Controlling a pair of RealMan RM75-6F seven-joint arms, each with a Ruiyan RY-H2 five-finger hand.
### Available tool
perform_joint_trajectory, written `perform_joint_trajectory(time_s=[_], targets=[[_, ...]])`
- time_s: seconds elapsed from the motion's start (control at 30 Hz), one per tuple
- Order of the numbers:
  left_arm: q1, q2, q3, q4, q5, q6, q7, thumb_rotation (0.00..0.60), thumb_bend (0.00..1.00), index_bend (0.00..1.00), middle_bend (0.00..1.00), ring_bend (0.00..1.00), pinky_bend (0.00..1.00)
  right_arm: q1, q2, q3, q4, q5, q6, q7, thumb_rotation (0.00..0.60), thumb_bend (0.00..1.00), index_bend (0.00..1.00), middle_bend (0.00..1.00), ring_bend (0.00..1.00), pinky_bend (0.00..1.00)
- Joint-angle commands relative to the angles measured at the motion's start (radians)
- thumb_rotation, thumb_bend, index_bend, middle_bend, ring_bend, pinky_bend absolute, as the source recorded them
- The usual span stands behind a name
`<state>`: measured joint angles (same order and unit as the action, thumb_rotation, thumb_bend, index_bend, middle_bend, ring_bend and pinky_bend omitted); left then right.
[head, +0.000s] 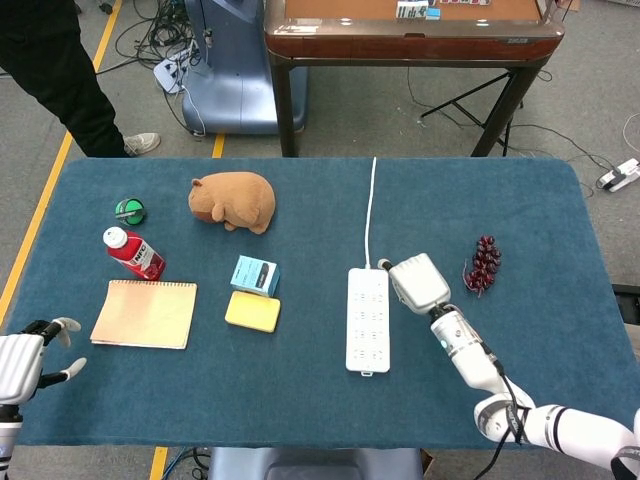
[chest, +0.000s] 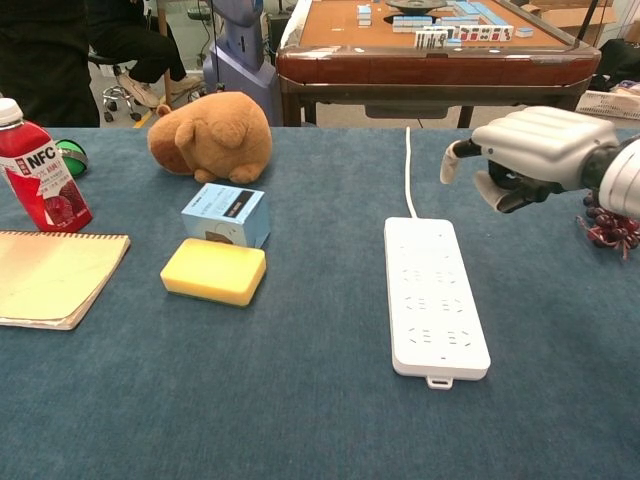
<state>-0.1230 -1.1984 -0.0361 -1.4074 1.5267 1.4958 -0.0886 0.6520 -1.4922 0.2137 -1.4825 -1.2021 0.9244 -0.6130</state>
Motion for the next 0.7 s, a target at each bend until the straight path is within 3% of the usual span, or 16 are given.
perform_joint_trajectory(time_s=[0.03, 0.7], targets=[[0.001, 0.003, -0.002, 0.000, -0.004, 0.000, -0.005, 0.600, 0.13, 0.50, 0.56, 0.44, 0.72, 0.030, -0.033, 0.003, 0.029, 0.047, -0.025, -0.028, 0.600, 0.71, 0.29, 1.00, 1.00, 1.00], [-0.001, 0.004, -0.006, 0.004, -0.025, -0.024, 0.006, 0.600, 0.13, 0.50, 0.56, 0.44, 0.71, 0.098, -0.084, -0.055, 0.084, 0.130, -0.055, -0.045, 0.600, 0.72, 0.29, 1.00, 1.00, 1.00]])
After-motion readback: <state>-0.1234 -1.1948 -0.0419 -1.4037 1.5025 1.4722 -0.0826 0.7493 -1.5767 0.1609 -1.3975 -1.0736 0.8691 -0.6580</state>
